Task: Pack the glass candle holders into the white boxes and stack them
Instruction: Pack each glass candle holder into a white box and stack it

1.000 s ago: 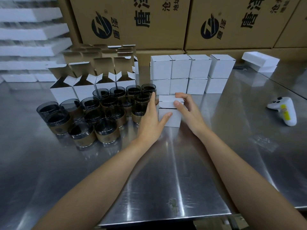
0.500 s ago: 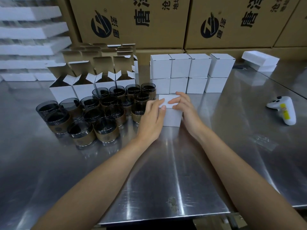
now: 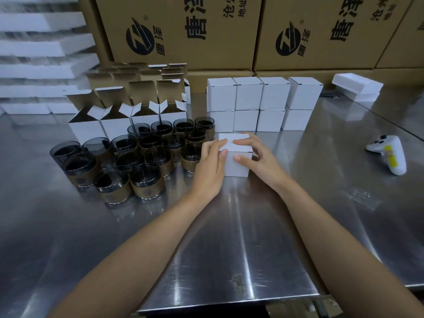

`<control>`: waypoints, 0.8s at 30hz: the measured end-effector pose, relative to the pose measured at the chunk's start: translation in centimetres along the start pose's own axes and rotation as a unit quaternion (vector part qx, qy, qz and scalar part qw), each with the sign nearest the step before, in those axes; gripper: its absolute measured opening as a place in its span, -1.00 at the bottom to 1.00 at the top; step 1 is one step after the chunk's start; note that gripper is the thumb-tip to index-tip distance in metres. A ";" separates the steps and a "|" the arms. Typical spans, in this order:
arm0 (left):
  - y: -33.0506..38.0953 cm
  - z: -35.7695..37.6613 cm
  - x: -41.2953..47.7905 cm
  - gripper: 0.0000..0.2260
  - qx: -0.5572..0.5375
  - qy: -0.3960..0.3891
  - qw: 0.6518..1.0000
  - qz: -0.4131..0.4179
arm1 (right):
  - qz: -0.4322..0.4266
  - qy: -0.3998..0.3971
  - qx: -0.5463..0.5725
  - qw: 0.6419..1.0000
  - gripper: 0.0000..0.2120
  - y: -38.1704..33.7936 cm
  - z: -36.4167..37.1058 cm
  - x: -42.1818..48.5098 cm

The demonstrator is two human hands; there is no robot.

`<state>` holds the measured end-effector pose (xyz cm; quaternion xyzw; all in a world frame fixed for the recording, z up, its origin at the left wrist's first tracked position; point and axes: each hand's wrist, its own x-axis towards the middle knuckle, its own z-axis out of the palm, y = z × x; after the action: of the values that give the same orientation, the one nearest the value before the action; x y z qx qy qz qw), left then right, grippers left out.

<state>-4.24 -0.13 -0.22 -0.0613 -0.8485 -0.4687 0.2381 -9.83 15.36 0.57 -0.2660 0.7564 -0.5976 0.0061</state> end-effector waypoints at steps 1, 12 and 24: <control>0.1 0.0 0.0 -0.67 0.000 0.000 1.000 -0.001 | -0.001 0.008 -0.007 1.000 -0.71 0.1 0.1 0.0; 0.3 0.2 0.0 -0.53 -0.027 -0.059 0.997 -0.035 | -0.019 0.080 0.012 0.997 -0.70 0.2 -1.1 0.6; 0.4 0.1 -0.2 -0.60 0.075 -0.130 0.989 -0.013 | 0.005 0.237 -0.098 0.966 -0.72 3.5 -6.8 1.4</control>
<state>-3.95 0.15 -0.05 -0.0922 -0.9057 -0.3947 0.1238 -14.62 21.37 -0.25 -0.1121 0.7925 -0.5662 -0.1969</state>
